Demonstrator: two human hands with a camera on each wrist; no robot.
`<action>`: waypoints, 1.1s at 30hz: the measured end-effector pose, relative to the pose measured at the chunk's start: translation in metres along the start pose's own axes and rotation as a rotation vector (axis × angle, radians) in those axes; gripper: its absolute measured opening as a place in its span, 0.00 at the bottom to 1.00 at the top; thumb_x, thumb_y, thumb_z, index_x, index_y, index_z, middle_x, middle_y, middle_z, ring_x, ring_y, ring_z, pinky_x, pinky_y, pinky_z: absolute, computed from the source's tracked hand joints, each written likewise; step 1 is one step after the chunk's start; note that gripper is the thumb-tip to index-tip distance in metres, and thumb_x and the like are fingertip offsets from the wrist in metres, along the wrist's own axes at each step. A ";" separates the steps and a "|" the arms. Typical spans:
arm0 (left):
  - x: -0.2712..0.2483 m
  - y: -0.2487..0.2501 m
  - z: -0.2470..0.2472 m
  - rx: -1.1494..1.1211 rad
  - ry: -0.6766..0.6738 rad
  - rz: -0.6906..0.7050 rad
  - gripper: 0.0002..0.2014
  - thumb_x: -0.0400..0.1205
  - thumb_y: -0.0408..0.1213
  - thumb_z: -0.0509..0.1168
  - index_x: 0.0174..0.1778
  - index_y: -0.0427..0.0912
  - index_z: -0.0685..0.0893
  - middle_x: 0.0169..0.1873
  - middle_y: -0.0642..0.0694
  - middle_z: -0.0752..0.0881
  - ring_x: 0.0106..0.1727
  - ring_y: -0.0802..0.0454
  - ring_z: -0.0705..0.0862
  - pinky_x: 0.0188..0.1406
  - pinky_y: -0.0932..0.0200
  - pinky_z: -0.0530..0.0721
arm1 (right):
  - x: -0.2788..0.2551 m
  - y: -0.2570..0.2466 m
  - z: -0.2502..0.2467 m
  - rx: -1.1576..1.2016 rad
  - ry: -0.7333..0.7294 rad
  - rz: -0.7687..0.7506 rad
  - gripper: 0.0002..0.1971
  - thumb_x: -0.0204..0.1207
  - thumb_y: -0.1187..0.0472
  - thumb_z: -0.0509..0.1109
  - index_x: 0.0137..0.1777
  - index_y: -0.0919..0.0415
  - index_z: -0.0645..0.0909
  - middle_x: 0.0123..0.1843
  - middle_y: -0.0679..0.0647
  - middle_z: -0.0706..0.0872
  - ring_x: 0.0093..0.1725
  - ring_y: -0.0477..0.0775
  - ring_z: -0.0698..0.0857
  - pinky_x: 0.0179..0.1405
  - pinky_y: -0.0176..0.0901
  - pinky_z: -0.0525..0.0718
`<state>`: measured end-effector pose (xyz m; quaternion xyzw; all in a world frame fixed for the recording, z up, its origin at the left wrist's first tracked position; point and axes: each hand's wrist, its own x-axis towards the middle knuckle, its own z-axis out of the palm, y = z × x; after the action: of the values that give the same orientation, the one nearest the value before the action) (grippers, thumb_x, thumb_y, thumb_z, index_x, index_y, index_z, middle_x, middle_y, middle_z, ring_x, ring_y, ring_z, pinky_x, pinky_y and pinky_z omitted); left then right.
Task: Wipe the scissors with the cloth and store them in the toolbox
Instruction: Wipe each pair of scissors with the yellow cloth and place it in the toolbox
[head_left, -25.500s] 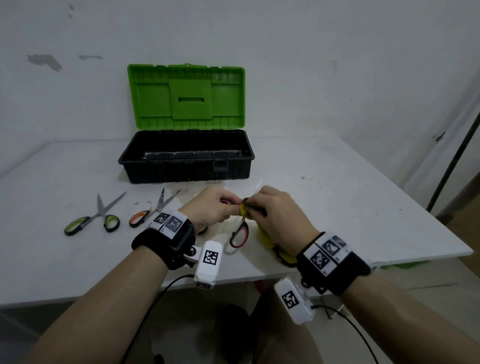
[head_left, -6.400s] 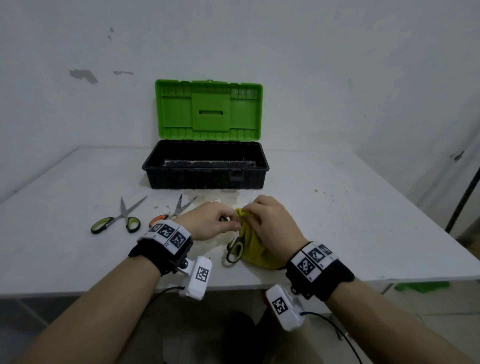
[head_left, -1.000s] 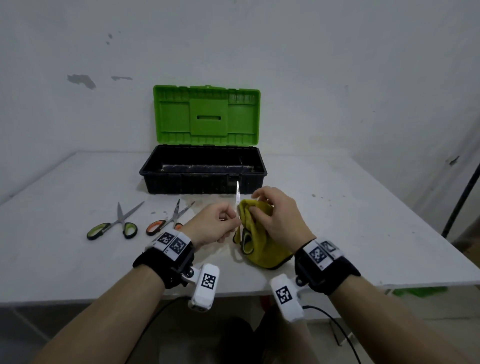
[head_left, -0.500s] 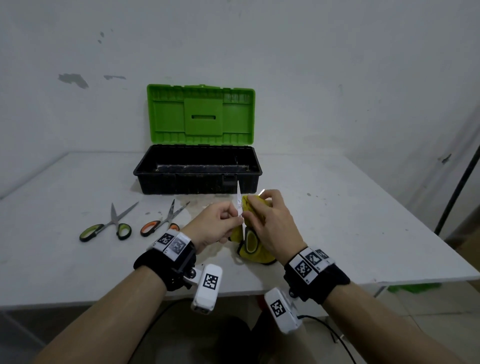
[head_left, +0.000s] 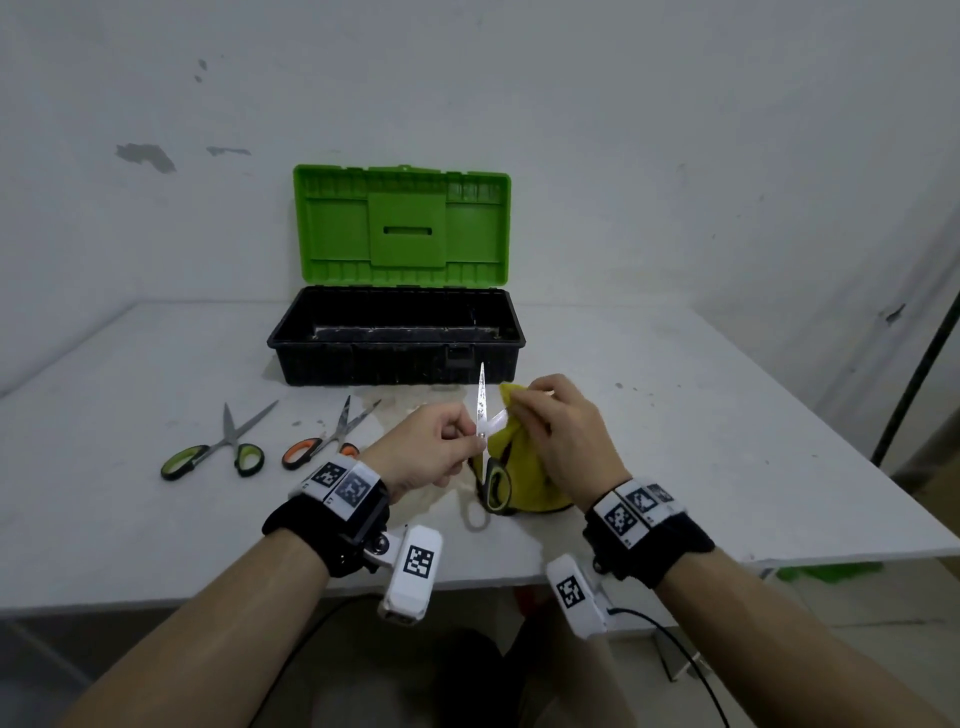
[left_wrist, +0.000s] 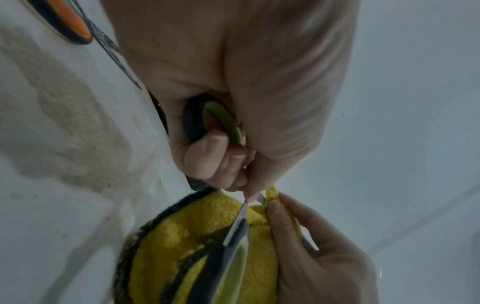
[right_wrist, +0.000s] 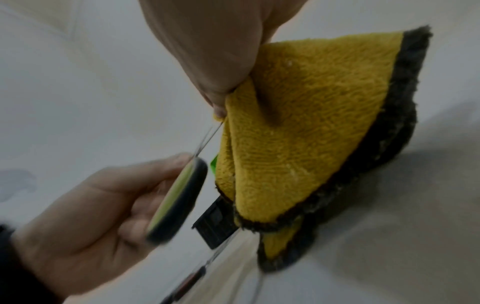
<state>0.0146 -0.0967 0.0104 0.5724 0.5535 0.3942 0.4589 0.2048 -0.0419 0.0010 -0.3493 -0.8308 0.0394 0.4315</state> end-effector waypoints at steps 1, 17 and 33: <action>-0.001 -0.001 -0.001 0.002 -0.009 -0.005 0.08 0.85 0.30 0.67 0.41 0.39 0.76 0.20 0.51 0.72 0.20 0.57 0.69 0.18 0.64 0.67 | 0.004 0.005 -0.004 0.007 0.028 0.056 0.07 0.80 0.62 0.71 0.54 0.61 0.89 0.50 0.55 0.83 0.43 0.53 0.83 0.46 0.41 0.81; -0.001 -0.006 -0.007 0.207 0.072 0.030 0.08 0.84 0.35 0.68 0.41 0.41 0.78 0.26 0.48 0.78 0.27 0.54 0.75 0.23 0.61 0.74 | 0.009 0.005 -0.003 0.000 -0.016 0.173 0.12 0.84 0.57 0.66 0.56 0.62 0.88 0.50 0.53 0.81 0.44 0.53 0.82 0.49 0.51 0.83; 0.000 -0.010 -0.018 0.512 0.144 0.143 0.07 0.83 0.39 0.69 0.40 0.47 0.80 0.37 0.50 0.84 0.38 0.54 0.82 0.41 0.61 0.78 | 0.022 -0.002 -0.012 -0.087 -0.116 0.266 0.13 0.85 0.58 0.62 0.52 0.63 0.86 0.53 0.56 0.78 0.46 0.59 0.81 0.50 0.49 0.81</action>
<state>-0.0055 -0.0952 0.0052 0.6780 0.6244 0.3125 0.2297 0.2043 -0.0328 0.0242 -0.4718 -0.8018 0.0801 0.3579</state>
